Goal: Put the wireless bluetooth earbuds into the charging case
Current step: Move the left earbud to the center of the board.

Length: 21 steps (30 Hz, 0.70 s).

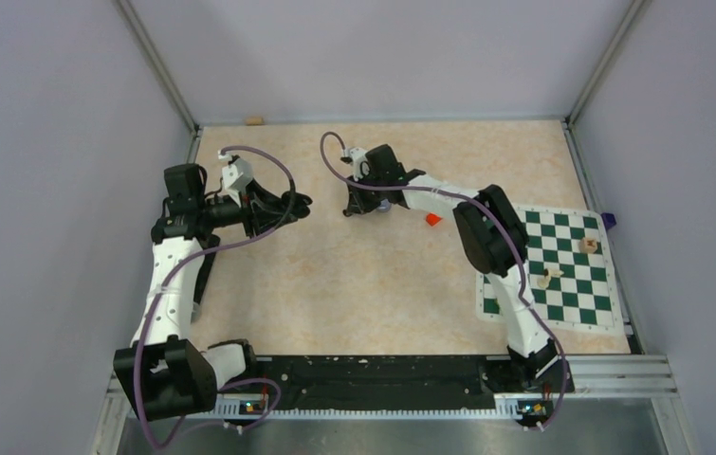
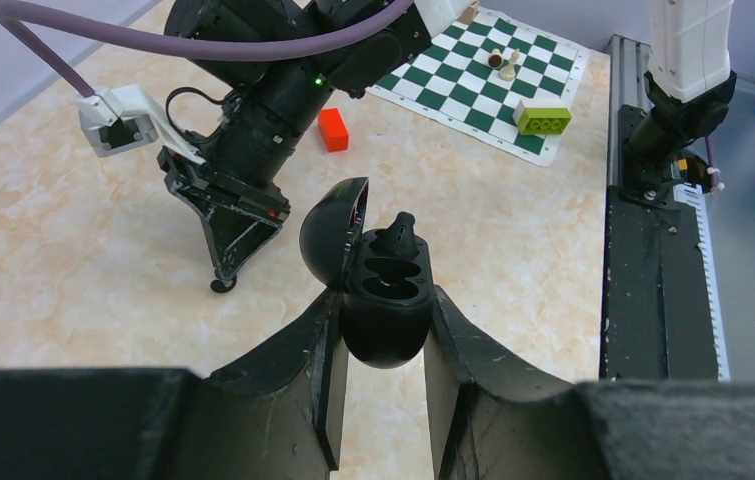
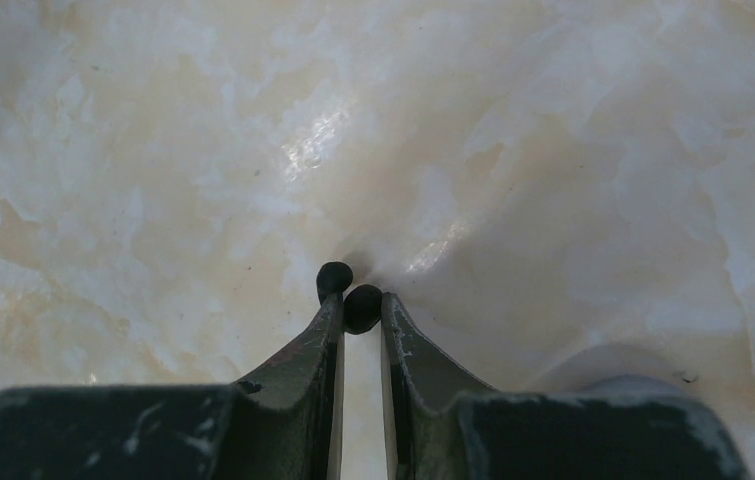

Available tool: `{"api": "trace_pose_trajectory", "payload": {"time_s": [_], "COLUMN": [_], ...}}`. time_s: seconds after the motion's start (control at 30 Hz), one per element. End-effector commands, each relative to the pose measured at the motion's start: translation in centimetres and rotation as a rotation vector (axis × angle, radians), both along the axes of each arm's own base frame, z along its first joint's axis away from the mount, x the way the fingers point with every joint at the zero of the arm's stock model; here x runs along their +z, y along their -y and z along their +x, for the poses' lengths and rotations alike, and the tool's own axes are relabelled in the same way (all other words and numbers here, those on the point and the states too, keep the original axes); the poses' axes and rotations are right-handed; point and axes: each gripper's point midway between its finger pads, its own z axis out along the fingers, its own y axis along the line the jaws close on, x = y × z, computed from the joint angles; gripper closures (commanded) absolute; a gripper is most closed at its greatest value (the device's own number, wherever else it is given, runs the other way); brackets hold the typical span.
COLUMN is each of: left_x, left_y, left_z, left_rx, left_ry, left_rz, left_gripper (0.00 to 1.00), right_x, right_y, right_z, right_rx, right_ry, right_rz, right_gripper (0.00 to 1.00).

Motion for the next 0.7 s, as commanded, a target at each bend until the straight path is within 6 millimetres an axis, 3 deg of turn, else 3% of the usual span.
{"api": "trace_pose_trajectory", "payload": {"time_s": [0.0, 0.1, 0.27, 0.5, 0.67], "left_x": [0.6, 0.6, 0.8, 1.1, 1.2], "left_y": [0.2, 0.2, 0.3, 0.5, 0.6], "left_z": [-0.3, -0.4, -0.6, -1.0, -1.2], "left_rx": [-0.039, -0.044, -0.054, -0.075, -0.089], "left_ry": [0.051, 0.052, 0.055, 0.063, 0.066], "left_rz": [-0.019, -0.022, -0.029, -0.041, -0.048], "left_gripper": [1.0, 1.0, 1.0, 1.0, 1.0], "right_x": [7.3, 9.3, 10.6, 8.5, 5.2], "right_y": [-1.3, -0.9, 1.2, 6.6, 10.0], "right_z": [-2.0, -3.6, -7.5, -14.1, -15.6], "right_rx": [0.133, 0.189, 0.318, 0.564, 0.68], "right_ry": [0.115, 0.131, 0.158, 0.207, 0.24], "right_rz": [0.086, 0.107, 0.082, -0.045, -0.164], "right_gripper": [0.9, 0.9, 0.9, 0.88, 0.85]}}
